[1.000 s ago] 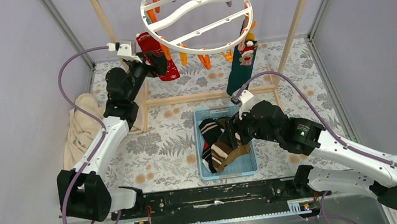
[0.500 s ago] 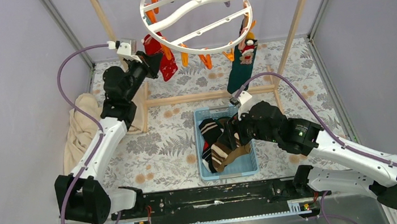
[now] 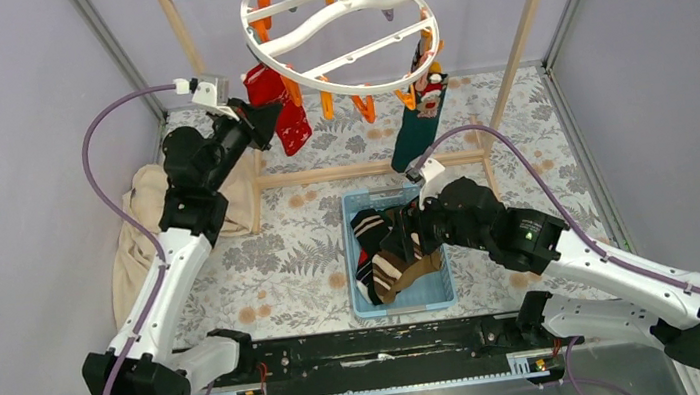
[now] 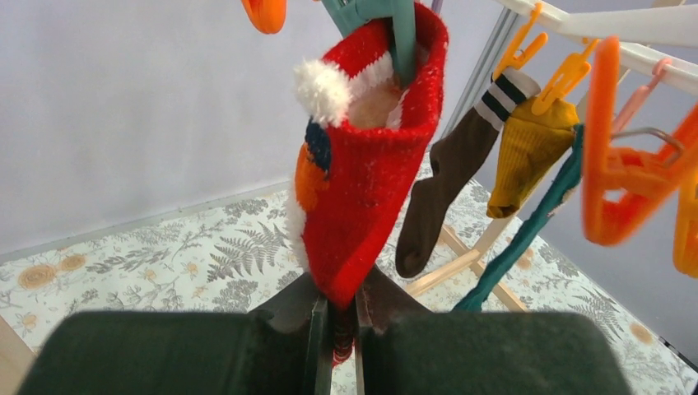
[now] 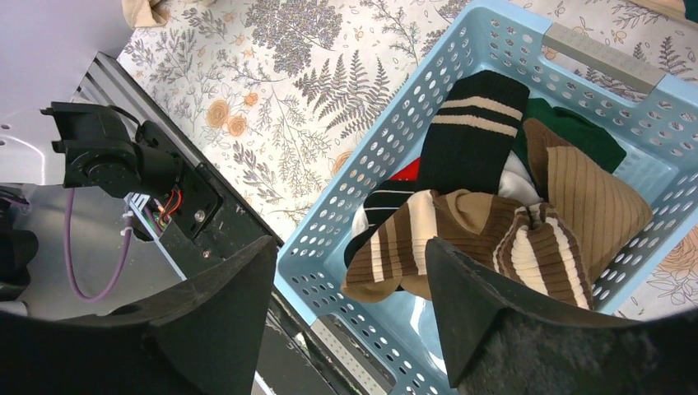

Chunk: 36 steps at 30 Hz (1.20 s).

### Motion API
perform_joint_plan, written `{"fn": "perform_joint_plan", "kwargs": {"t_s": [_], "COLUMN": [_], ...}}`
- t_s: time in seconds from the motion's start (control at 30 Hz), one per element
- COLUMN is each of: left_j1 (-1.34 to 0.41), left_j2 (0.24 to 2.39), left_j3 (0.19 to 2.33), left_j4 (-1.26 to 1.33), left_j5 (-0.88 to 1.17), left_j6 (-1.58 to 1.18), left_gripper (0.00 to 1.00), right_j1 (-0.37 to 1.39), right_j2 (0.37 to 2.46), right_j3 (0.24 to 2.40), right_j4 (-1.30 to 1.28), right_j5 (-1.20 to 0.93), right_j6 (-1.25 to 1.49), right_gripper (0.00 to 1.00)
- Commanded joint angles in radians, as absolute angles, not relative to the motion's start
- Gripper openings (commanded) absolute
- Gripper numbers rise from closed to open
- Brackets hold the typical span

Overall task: Remove the socks clipped to the hanger
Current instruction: Remove the sock from the hanger.

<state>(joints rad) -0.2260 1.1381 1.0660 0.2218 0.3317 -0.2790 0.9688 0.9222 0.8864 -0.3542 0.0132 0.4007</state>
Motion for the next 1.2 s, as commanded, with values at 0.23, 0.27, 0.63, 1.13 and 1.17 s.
{"fn": "perform_joint_plan", "kwargs": {"t_s": [0.23, 0.27, 0.63, 1.13, 1.17], "left_j1": [-0.269, -0.280, -0.424, -0.477, -0.477], "left_j2": [1.058, 1.055, 1.042, 0.990, 0.993], "left_j3": [1.135, 1.139, 1.192, 1.191, 1.196], "left_j4": [0.022, 0.011, -0.115, -0.184, -0.189], "left_j5": [0.358, 0.357, 0.285, 0.295, 0.300], "left_j6": [-0.290, -0.290, -0.328, -0.468, -0.477], "left_gripper": [0.15, 0.15, 0.15, 0.13, 0.13], "right_j1": [0.974, 0.974, 0.976, 0.975, 0.976], "right_j2": [0.985, 0.995, 1.117, 1.186, 1.192], "right_j3": [0.910, 0.918, 1.012, 0.942, 0.936], "right_j4": [-0.275, -0.269, -0.166, 0.292, 0.323], "right_j5": [0.044, 0.052, 0.114, 0.098, 0.092], "right_j6": [0.423, 0.419, 0.384, 0.211, 0.198], "right_gripper": [0.72, 0.72, 0.70, 0.75, 0.75]}}
